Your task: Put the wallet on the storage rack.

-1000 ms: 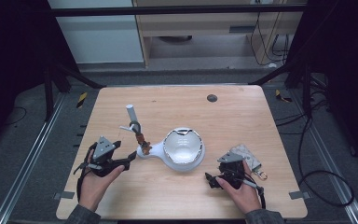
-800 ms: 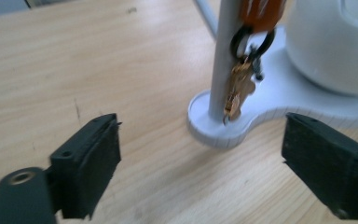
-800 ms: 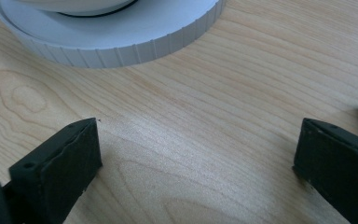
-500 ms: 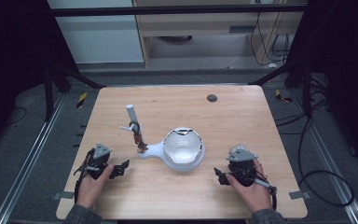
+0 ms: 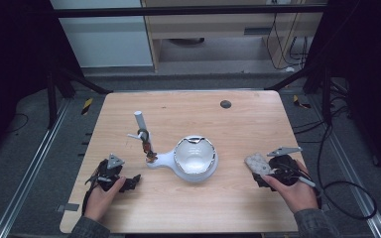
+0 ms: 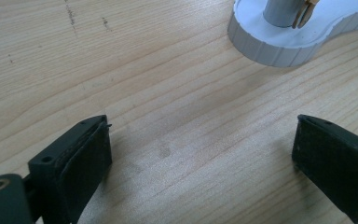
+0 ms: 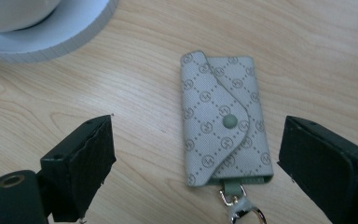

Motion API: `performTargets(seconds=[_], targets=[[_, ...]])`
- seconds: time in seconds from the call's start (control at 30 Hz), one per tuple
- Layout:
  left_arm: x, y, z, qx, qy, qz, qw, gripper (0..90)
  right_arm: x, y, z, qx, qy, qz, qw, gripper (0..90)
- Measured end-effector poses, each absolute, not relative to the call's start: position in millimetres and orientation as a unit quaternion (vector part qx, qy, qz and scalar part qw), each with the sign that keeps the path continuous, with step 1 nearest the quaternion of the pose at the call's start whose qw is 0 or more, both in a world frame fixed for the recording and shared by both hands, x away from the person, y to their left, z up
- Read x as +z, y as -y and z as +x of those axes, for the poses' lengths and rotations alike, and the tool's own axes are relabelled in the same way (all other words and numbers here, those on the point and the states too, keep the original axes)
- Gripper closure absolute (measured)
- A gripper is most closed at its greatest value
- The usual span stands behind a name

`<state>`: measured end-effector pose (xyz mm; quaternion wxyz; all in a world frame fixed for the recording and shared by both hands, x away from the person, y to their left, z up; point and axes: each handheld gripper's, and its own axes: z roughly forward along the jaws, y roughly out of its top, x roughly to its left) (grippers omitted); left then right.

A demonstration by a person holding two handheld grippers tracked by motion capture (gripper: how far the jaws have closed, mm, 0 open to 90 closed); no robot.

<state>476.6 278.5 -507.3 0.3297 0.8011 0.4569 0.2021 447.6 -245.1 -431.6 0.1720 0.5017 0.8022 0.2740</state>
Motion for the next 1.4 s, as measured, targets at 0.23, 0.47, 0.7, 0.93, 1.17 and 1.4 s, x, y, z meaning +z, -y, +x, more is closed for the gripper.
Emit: performTargets(seconds=[0.23,0.47,0.7,0.93,1.17,1.4], targets=[[-509,-278,478,0.202,-0.455,0.802,0.331,0.5,-434,256,451,0.261,-0.797,0.519,0.162,11.3],[-509,-277,479,0.199,-0.454,0.803,0.331,0.0,-431,262,453,0.26,-0.793,0.528,0.16,11.5],[-509,-277,478,0.2,-0.455,0.803,0.33,0.0,-434,259,455,0.227,-0.81,0.519,0.148,13.0],[-509,-277,478,0.2,-0.456,0.802,0.329,0.0,-442,260,468,0.201,-0.815,0.527,0.133,14.0],[-509,-276,479,0.199,-0.452,0.804,0.33,0.0,-450,253,486,0.165,-0.821,0.536,0.103,14.7],[-509,-276,479,0.198,-0.449,0.806,0.331,0.0,-461,249,496,0.139,-0.828,0.535,0.088,17.2]])
